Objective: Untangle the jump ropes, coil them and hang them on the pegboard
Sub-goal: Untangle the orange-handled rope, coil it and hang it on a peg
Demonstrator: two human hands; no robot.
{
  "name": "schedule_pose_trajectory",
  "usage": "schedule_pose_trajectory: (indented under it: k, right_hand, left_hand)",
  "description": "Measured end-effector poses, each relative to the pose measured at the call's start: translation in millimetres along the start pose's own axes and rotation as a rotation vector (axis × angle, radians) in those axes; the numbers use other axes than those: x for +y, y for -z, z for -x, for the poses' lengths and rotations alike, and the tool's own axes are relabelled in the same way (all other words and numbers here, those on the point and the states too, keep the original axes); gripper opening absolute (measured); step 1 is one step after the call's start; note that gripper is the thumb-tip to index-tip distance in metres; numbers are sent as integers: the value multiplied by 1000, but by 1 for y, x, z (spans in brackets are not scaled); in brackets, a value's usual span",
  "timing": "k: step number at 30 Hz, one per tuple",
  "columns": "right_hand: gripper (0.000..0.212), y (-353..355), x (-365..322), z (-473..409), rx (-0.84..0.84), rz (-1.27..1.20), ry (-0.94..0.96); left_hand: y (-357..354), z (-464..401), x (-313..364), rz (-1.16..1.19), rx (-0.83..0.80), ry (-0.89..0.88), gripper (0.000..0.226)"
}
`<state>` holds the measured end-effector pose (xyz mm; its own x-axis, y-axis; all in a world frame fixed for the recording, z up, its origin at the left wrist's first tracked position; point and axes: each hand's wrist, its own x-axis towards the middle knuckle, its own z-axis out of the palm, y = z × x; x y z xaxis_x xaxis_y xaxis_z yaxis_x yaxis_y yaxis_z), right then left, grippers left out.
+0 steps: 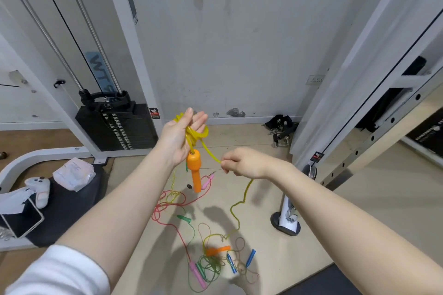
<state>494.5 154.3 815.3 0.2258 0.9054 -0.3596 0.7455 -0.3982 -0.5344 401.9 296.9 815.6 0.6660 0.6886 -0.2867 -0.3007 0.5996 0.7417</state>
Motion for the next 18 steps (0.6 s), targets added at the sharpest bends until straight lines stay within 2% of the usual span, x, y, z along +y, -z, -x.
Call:
schedule_pose_trajectory:
  k: [3,6,9,11,13,16,18]
  right_hand:
    - [21,9,-16,7,8,255,156]
    - [20,28,-24,17,81,488,199]
    - [19,48,-22,25,208,517,236]
    - [14,60,-14,25,311,398,236]
    - [17,71,0,24,423,191,213]
    - [30,76,18,23,530,-82,181]
    - [30,74,24,21,508,-300,189]
  left_hand:
    - [-3,-3,-15,-185,-16,-36,12]
    - [-3,2,-25,-626,-119,-89,19]
    - [-11,13,-28,-1018,-266,-191,23]
    - [-20,22,-29,-1217,-370,-239,22]
    - [-31,31,-28,-1167,-431,-182,30]
    - [-46,41,-24,-791,-495,12,60]
    - [-52,44,-20,-675,-545,32,47]
